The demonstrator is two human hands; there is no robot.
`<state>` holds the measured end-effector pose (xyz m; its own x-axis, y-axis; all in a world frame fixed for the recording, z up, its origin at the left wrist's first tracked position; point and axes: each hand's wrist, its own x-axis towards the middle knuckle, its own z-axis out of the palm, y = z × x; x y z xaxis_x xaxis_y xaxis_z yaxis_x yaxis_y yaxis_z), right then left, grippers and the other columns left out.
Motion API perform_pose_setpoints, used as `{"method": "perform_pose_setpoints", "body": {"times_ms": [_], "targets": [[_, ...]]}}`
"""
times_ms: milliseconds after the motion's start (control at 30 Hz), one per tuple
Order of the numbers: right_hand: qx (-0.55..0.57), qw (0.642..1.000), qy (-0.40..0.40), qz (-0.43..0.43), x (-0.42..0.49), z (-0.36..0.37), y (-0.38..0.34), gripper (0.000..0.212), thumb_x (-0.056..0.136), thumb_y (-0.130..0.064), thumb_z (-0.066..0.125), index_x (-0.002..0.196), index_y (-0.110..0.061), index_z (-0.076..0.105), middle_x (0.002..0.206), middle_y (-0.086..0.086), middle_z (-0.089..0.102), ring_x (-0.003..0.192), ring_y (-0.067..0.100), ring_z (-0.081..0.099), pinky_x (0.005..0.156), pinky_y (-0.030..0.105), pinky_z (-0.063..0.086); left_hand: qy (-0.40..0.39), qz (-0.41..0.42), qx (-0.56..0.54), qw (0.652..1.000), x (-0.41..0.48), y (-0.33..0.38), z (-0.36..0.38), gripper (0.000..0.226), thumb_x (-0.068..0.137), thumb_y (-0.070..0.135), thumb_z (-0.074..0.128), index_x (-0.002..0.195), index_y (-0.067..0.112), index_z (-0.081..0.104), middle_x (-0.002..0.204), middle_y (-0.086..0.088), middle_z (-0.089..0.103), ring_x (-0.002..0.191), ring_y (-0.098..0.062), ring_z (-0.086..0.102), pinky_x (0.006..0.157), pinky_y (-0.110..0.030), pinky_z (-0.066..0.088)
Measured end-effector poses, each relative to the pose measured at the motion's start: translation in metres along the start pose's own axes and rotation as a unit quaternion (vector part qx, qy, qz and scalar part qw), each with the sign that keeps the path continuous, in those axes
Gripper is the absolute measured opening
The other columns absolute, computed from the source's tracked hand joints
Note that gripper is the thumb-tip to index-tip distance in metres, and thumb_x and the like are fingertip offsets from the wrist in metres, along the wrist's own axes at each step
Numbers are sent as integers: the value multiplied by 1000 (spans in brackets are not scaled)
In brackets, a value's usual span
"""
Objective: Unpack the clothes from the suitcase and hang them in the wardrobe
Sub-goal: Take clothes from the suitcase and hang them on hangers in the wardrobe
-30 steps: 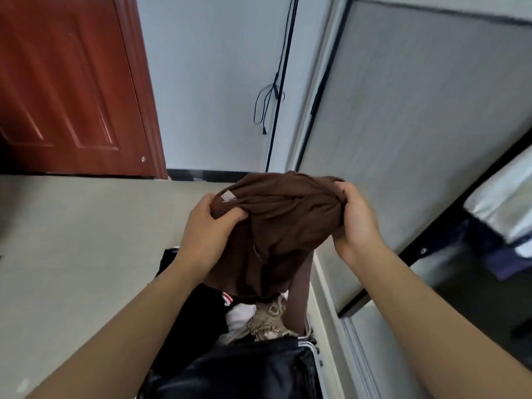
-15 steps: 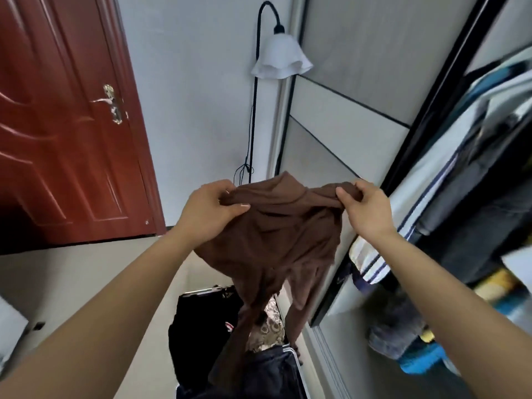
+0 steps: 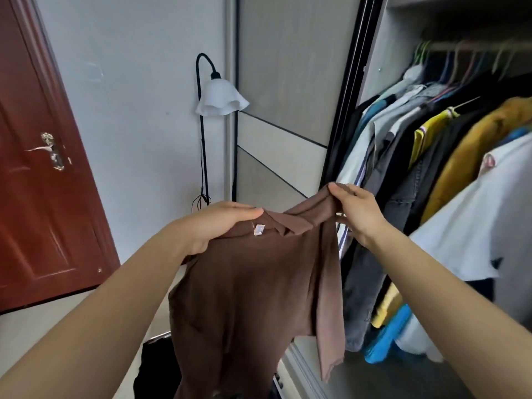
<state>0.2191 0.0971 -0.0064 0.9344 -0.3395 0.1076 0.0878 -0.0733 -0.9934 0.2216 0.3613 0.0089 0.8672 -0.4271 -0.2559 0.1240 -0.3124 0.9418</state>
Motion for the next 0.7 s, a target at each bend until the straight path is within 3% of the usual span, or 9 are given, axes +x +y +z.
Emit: {"method": "perform_pose_setpoints", "body": {"times_ms": [100,167,300,367,433,467,533,600,700], "targets": [[41,995,-84,40,7,-13,0,30,95,-34,60,124,-28,62,120,-8,66,110,9,61,92,33,48,21,-28,-115,993,6,11,20,25,87,39,67,100,18,74,91,-5,76,78,-19,72,71,-31,58],[-23,992,-115,54,6,-15,1,46,94,-31,60,139,-31,51,132,-10,58,120,8,54,95,31,45,60,-44,-197,978,12,16,35,22,90,33,65,94,12,72,76,-5,74,62,-16,69,55,-25,57],[-151,984,-87,31,-25,-6,17,28,83,-6,58,108,-14,68,108,3,69,99,16,60,82,30,49,130,-49,-281,950,34,12,64,24,100,21,52,78,11,57,52,-1,62,40,-11,57,38,-20,49],[-150,966,-201,59,-42,-12,31,22,74,-10,62,95,-14,70,90,-1,69,91,13,61,83,32,52,133,-52,-304,942,43,8,84,28,103,14,43,77,9,50,56,-3,62,47,-12,59,54,-24,54],[-115,922,-346,128,-62,-14,46,23,78,-9,71,100,-16,70,93,-4,72,94,11,67,87,30,54,124,-62,-326,935,50,4,101,29,104,11,36,78,6,47,74,-10,59,73,-21,62,81,-39,50],[-119,915,-359,142,-65,-15,58,24,80,-8,74,103,-16,70,98,-2,74,98,14,69,90,30,54,116,-63,-338,932,53,3,108,29,105,10,33,80,4,47,78,-13,58,85,-25,62,86,-42,47],[-125,952,-250,127,-65,-13,79,19,84,-9,71,102,-13,72,102,5,75,101,22,69,96,37,53,90,-62,-368,923,56,-3,115,29,106,10,29,87,0,49,79,-18,63,93,-29,65,85,-42,51],[-50,982,-96,156,-54,-14,94,19,88,-8,59,102,-9,72,98,11,75,100,29,69,98,42,52,73,-65,-401,911,59,-15,114,25,104,12,31,100,-3,52,76,-18,70,79,-26,72,73,-37,58],[88,975,-21,203,-35,-22,98,26,92,-6,49,103,-10,72,93,11,75,89,25,71,91,36,54,98,-100,-398,907,60,-46,110,12,99,15,48,96,6,54,77,-11,72,70,-21,70,64,-33,59]]}}
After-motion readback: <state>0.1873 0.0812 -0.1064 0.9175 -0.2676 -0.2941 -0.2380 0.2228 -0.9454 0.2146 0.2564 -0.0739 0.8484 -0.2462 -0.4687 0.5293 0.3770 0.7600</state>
